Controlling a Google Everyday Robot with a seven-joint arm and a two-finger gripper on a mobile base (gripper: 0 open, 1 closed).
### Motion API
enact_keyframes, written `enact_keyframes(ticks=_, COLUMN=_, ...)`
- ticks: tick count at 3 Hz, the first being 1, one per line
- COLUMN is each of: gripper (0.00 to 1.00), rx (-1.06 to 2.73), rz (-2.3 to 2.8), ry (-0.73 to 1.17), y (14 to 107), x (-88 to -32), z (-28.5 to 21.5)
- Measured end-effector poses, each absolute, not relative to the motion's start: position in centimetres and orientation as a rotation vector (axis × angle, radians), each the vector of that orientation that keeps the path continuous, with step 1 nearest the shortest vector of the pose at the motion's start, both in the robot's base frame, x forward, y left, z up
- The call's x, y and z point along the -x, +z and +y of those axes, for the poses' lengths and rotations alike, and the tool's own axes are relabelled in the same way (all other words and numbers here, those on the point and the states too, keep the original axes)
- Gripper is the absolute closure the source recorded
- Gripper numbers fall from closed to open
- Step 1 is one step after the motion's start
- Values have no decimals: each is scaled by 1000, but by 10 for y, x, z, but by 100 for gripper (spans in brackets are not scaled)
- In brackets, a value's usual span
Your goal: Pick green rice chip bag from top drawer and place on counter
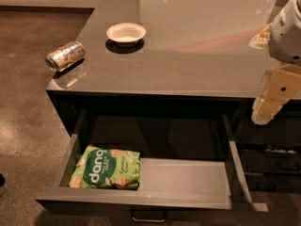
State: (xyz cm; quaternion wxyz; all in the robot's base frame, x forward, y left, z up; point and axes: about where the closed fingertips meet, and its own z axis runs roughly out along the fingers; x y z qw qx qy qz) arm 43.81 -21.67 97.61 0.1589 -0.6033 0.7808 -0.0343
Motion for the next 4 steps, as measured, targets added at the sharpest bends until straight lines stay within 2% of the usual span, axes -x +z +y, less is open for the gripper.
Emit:
enact_keyframes(ticks=1, gripper=0, rx=1725, rz=2232, ry=-98, y=976, x=-438, z=-217)
enact_keyframes(ticks=2, gripper=0, rx=1795, rz=2195, ry=-35, y=949, x=-451, z=-174)
enact_keyframes(ticks=3, gripper=0, rx=1943, rz=2128, ry=91, y=888, x=-460, z=-93)
enact_keyframes(ticks=4, gripper=0, rx=1942, rz=2128, ry=89, y=888, x=-460, z=-94)
